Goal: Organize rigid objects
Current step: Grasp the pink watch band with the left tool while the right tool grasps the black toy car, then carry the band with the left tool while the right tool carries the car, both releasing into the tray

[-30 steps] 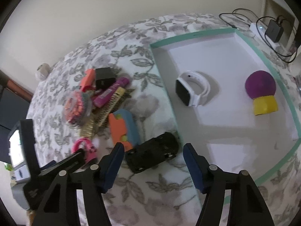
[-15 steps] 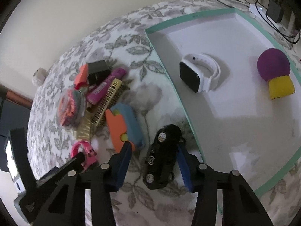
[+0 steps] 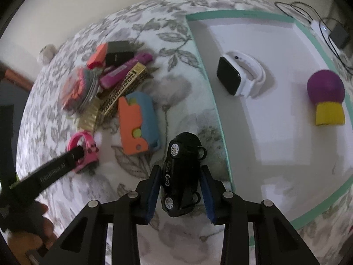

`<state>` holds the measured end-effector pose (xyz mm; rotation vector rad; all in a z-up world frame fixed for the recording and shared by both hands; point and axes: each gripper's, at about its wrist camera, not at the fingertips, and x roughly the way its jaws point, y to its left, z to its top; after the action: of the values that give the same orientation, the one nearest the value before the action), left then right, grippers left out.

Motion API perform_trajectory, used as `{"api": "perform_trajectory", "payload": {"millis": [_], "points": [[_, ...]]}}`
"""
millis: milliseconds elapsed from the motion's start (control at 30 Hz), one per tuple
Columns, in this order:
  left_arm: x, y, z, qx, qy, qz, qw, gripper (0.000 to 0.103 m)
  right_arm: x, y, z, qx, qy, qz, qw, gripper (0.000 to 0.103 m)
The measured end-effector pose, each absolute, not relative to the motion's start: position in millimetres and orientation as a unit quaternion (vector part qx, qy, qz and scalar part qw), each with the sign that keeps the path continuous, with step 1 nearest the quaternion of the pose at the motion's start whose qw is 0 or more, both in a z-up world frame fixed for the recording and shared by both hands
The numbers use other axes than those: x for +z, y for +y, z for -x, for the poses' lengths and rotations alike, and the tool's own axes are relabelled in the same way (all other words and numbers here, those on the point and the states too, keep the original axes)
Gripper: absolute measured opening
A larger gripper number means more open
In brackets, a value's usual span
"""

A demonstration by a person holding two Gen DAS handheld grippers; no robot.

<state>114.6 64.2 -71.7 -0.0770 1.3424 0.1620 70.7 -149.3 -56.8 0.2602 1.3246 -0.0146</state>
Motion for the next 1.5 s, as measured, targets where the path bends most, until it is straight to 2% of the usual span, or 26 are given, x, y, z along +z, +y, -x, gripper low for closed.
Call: {"api": "perform_trajectory", "payload": {"millis": [67,233,333,833,1000,1267,1500], "points": [[-71,68,-114,0.074,0.622,0.046,0.778,0.062,-57,-150,-71,-0.002,0.613,-0.122,0.780,0.037],[-66,66,-115,0.077,0.619,0.037,0.781,0.027,-58,-152,-71,0.008,0.610,-0.139,0.780,0.037],[-64,61,-115,0.074,0.619,0.030,0.782,0.011,-53,-158,-68,0.015,0.606,-0.149,0.782,0.037],[-24,64,-114,0.076,0.584,0.052,0.807,0.009,-21,-165,-69,0.036,0.565,-0.190,0.802,0.037],[9,69,-110,0.075,0.546,0.064,0.832,0.009,9,-176,-66,0.037,0.524,-0.202,0.827,0.037],[75,52,-95,0.017,0.451,0.087,0.888,0.009,64,-214,-51,-0.036,0.449,-0.161,0.878,0.037],[90,8,-85,-0.061,0.418,0.087,0.902,0.009,71,-279,-33,-0.121,0.426,-0.165,0.881,0.037]]}}
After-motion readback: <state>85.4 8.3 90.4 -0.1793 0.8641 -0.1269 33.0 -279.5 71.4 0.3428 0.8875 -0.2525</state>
